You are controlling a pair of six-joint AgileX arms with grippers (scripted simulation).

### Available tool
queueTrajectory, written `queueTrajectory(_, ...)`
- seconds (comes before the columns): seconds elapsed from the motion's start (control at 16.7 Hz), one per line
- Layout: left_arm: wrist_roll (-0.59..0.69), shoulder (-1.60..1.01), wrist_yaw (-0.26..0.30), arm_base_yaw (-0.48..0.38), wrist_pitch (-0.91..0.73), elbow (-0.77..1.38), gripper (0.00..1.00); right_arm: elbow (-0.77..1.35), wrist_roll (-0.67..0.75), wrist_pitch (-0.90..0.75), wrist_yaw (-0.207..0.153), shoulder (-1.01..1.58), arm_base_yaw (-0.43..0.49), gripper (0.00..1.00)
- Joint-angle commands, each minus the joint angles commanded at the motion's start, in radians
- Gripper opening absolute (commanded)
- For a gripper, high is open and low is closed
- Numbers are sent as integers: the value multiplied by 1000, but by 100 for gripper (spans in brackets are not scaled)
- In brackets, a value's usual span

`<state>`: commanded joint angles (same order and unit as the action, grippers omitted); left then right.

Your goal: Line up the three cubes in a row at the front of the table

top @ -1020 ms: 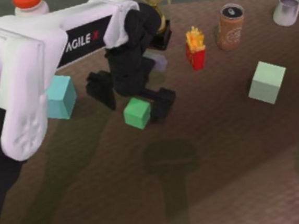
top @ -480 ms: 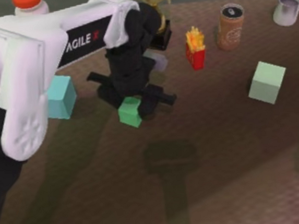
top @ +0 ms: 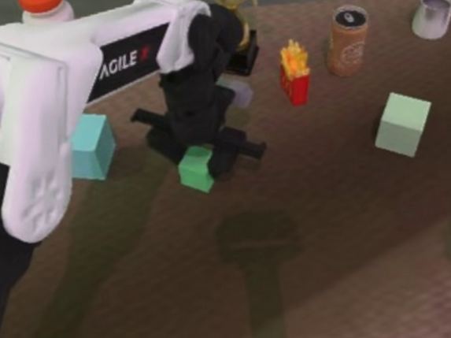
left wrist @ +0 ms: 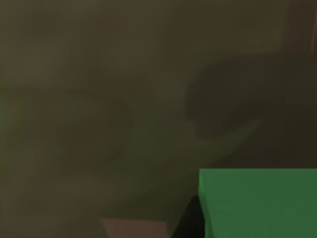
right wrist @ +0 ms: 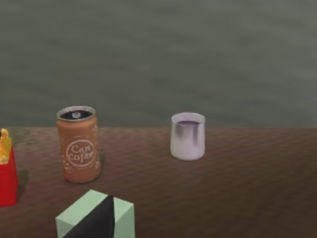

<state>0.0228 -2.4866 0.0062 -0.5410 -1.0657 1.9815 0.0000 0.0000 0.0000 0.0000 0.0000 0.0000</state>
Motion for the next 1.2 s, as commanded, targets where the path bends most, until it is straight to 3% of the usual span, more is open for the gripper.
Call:
queueTrajectory(0.24, 1, 37, -6, 7, -48, 49, 0, 0, 0, 0, 0, 0, 0, 100)
queueTrajectory(0.54, 1, 63, -3, 19, -235, 200, 0, 0, 0, 0, 0, 0, 0, 100)
queueTrajectory(0.9, 1, 66, -2, 14, -254, 218, 0, 0, 0, 0, 0, 0, 0, 100)
queueTrajectory(1.2, 163, 87, -12, -77, -253, 192, 0, 0, 0, 0, 0, 0, 0, 100)
